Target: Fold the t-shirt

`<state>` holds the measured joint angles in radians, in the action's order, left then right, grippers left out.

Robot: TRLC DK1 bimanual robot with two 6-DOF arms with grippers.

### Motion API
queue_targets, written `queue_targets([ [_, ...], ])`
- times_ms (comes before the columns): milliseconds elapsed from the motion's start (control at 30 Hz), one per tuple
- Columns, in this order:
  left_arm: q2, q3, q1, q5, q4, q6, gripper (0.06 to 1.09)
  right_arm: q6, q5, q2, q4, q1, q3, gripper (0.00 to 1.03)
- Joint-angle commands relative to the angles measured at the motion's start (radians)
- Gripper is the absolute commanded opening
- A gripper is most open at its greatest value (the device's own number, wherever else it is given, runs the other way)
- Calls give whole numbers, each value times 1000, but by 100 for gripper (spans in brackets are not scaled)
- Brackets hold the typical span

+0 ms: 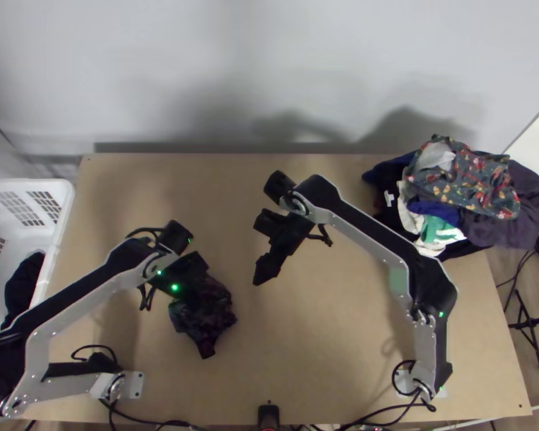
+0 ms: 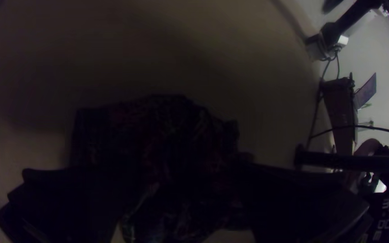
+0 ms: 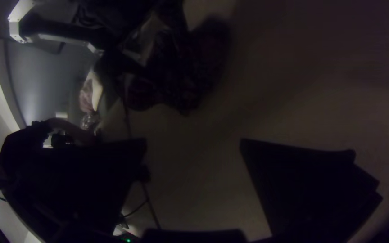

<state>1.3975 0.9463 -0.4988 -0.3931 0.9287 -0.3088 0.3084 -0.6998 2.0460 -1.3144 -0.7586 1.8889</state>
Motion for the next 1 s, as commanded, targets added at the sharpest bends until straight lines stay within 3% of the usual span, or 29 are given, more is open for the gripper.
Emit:
queue_targets([
  [0, 40, -84, -6, 66, 73, -4, 104, 17, 0, -26, 3, 5, -48, 96],
  [300, -160, 37, 132, 77, 340, -101, 104, 31, 0, -12, 6, -10, -82, 96],
  [533, -178, 74, 187, 74, 291, -96, 104, 29, -6, 57, 32, -53, -56, 96],
  [700, -212, 66, 235, 82, 294, -93, 104, 24, -50, 154, 38, -87, 52, 99],
  [833, -272, 55, 281, 71, 397, -147, 104, 23, -78, 237, 40, -104, 180, 99],
  [967, -322, 51, 282, 51, 456, -161, 104, -8, -171, 321, 38, -104, 296, 99],
])
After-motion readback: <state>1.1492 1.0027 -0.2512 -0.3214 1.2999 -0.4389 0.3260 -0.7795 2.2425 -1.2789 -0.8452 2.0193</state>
